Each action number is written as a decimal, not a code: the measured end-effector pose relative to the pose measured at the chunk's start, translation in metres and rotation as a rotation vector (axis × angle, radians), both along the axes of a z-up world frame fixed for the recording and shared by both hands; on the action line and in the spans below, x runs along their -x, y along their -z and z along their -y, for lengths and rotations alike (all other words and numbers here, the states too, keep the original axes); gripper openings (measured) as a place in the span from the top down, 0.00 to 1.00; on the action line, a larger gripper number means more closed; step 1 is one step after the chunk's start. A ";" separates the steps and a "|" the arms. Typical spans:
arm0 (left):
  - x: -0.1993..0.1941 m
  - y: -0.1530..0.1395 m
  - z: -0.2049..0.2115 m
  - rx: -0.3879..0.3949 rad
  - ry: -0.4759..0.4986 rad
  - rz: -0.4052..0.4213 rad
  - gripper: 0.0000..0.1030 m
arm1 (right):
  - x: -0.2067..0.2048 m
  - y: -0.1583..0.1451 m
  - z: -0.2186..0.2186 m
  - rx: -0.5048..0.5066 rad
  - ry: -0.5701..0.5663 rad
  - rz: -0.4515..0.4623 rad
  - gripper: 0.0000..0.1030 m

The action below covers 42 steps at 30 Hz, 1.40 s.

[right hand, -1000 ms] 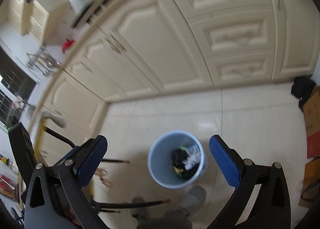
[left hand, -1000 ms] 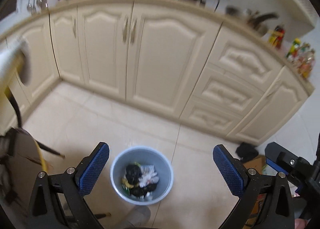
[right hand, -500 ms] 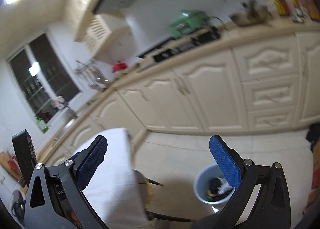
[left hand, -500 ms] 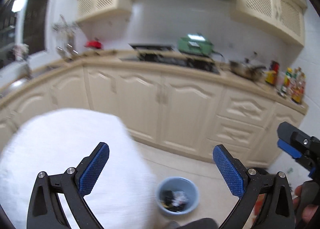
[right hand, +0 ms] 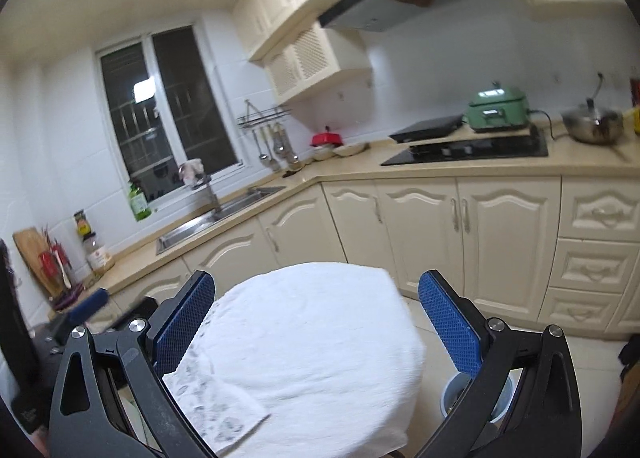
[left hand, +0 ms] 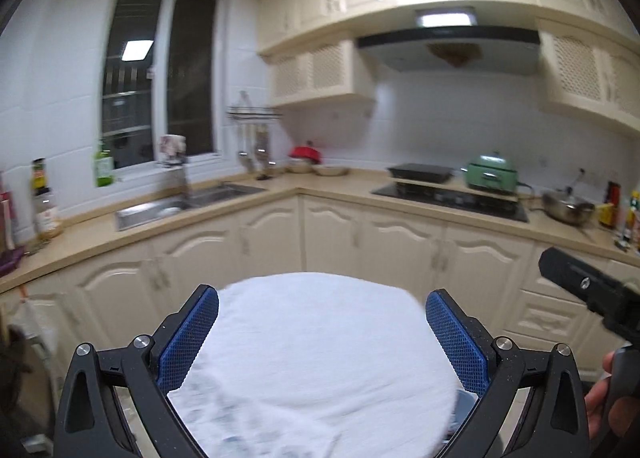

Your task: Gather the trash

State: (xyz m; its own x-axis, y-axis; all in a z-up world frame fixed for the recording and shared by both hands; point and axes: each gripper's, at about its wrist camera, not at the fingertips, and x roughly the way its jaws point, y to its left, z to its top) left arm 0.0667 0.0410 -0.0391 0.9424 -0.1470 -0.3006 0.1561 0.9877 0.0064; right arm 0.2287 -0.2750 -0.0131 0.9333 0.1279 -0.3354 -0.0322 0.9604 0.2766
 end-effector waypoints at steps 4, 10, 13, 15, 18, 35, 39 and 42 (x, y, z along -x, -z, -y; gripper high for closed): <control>0.050 0.000 -0.007 -0.004 -0.059 0.014 0.01 | 0.012 -0.007 -0.038 0.081 -0.025 0.016 0.00; 0.109 -0.001 -0.007 -0.004 -0.100 0.011 0.01 | 0.037 -0.017 -0.075 0.157 -0.038 0.061 0.00; 0.128 -0.003 0.000 -0.023 -0.108 0.016 0.01 | 0.044 -0.016 -0.085 0.178 -0.036 0.070 0.00; 0.144 -0.002 0.002 -0.029 -0.116 0.012 0.01 | 0.049 -0.017 -0.090 0.184 -0.038 0.076 0.00; 0.155 -0.004 -0.002 -0.012 -0.107 0.004 0.01 | 0.060 -0.018 -0.096 0.193 -0.027 0.100 0.00; 0.139 -0.029 -0.024 0.031 -0.159 0.025 0.01 | 0.067 -0.015 -0.099 0.214 -0.007 0.093 0.00; 0.138 -0.024 -0.023 0.058 -0.140 0.012 0.01 | 0.065 -0.012 -0.103 0.219 -0.014 0.078 0.00; 0.140 -0.021 -0.018 0.076 -0.129 0.011 0.01 | 0.064 -0.010 -0.105 0.219 -0.018 0.072 0.00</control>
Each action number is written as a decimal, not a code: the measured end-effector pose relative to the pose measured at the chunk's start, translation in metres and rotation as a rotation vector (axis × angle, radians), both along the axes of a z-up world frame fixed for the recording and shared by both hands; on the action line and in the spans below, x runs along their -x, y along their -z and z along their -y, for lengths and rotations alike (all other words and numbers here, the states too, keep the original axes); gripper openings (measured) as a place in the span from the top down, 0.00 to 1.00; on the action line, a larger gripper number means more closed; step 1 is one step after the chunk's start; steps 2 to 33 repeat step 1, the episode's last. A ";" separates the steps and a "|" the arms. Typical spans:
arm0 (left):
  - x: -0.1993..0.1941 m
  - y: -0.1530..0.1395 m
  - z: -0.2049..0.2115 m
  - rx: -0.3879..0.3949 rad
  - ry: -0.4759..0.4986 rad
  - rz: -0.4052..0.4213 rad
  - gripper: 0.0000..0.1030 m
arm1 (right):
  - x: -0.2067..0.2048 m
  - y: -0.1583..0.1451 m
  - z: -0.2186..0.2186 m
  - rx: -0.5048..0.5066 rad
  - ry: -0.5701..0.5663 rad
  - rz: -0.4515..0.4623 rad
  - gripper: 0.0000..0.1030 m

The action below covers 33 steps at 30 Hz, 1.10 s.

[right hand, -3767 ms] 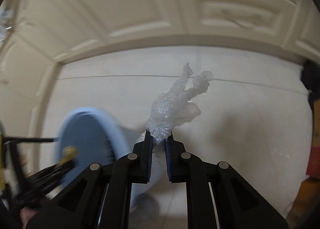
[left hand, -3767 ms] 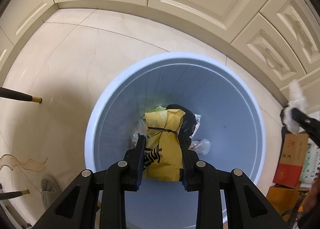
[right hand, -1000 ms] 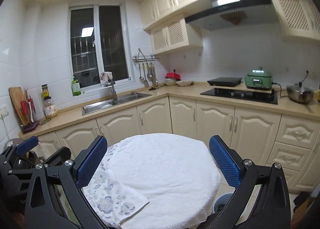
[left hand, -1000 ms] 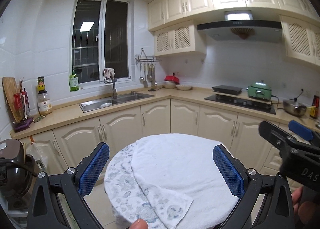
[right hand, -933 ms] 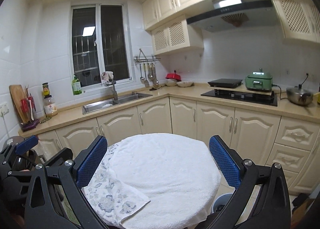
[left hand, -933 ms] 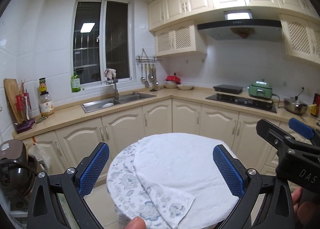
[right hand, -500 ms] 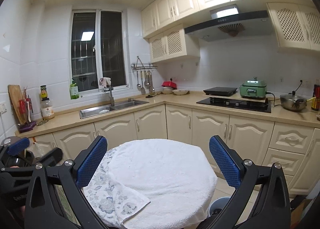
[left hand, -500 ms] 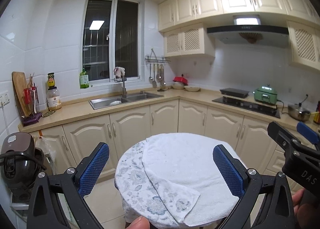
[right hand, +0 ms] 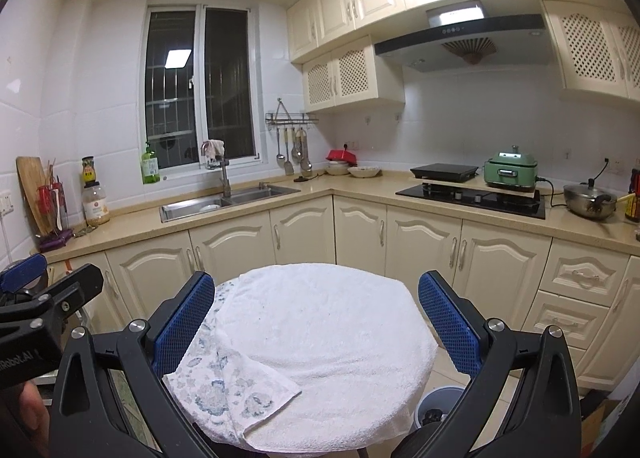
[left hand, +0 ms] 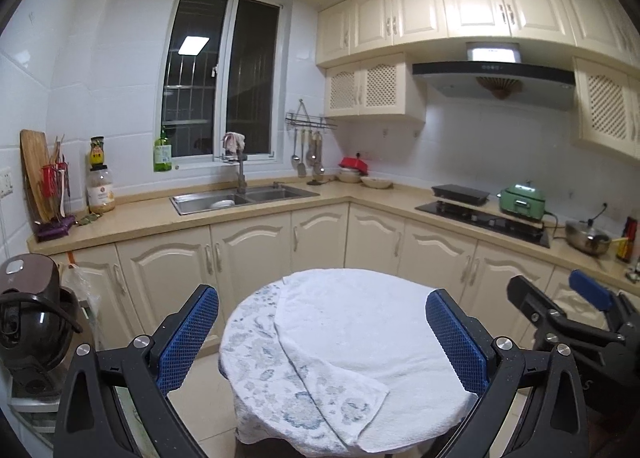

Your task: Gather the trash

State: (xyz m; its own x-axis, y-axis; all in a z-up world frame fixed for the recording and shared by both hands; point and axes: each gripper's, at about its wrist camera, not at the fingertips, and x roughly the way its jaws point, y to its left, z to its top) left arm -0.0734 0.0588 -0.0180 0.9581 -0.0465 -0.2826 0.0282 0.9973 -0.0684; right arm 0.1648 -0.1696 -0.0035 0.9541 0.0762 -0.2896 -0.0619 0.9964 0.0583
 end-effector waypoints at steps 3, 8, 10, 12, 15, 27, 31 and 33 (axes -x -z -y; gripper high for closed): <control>0.003 0.000 0.006 0.001 -0.008 0.002 0.01 | -0.001 0.000 -0.001 0.000 -0.001 -0.003 0.00; 0.003 0.000 0.006 0.001 -0.008 0.002 0.01 | -0.001 0.000 -0.001 0.000 -0.001 -0.003 0.00; 0.003 0.000 0.006 0.001 -0.008 0.002 0.01 | -0.001 0.000 -0.001 0.000 -0.001 -0.003 0.00; 0.003 0.000 0.006 0.001 -0.008 0.002 0.01 | -0.001 0.000 -0.001 0.000 -0.001 -0.003 0.00; 0.003 0.000 0.006 0.001 -0.008 0.002 0.01 | -0.001 0.000 -0.001 0.000 -0.001 -0.003 0.00; 0.003 0.000 0.006 0.001 -0.008 0.002 0.01 | -0.001 0.000 -0.001 0.000 -0.001 -0.003 0.00; 0.003 0.000 0.006 0.001 -0.008 0.002 0.01 | -0.001 0.000 -0.001 0.000 -0.001 -0.003 0.00; 0.003 0.000 0.006 0.001 -0.008 0.002 0.01 | -0.001 0.000 -0.001 0.000 -0.001 -0.003 0.00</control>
